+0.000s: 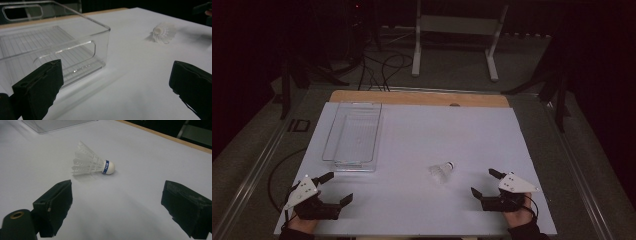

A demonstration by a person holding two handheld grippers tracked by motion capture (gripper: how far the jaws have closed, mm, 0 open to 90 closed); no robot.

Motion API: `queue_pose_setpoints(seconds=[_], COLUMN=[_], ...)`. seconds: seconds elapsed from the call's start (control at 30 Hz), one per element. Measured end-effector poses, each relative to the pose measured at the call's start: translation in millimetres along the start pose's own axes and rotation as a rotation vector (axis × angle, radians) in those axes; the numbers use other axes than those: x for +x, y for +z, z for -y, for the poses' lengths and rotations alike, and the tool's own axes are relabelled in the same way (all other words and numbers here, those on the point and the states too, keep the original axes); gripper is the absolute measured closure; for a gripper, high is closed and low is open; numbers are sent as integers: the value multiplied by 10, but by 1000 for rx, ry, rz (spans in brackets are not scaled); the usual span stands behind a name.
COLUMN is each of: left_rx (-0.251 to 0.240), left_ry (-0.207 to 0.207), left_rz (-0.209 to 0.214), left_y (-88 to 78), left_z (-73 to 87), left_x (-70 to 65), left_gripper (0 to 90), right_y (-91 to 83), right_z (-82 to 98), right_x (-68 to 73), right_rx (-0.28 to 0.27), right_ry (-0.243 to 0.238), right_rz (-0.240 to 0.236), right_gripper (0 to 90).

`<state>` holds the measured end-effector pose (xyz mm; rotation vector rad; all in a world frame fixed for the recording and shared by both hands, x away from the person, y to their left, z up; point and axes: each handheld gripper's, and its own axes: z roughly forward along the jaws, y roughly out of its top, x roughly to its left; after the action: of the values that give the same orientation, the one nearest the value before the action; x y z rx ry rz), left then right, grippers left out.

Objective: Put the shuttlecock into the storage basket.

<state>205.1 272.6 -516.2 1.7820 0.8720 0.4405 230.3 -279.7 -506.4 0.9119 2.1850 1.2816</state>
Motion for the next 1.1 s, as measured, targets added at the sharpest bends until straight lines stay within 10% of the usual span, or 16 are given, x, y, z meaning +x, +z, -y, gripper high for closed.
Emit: queue_pose_setpoints(seconds=[0.77,1.1], left_rx=[71,165], left_ry=[22,104], left_rz=[35,29], left_y=[31,57], left_z=[-202,-453], left_x=[-60,-91], left_gripper=[1,0], right_y=[-6,-11], right_z=[-32,-39], right_x=[65,75], right_rx=[-7,-10], right_ry=[-48,-54], right_rz=[24,37], right_gripper=[97,97])
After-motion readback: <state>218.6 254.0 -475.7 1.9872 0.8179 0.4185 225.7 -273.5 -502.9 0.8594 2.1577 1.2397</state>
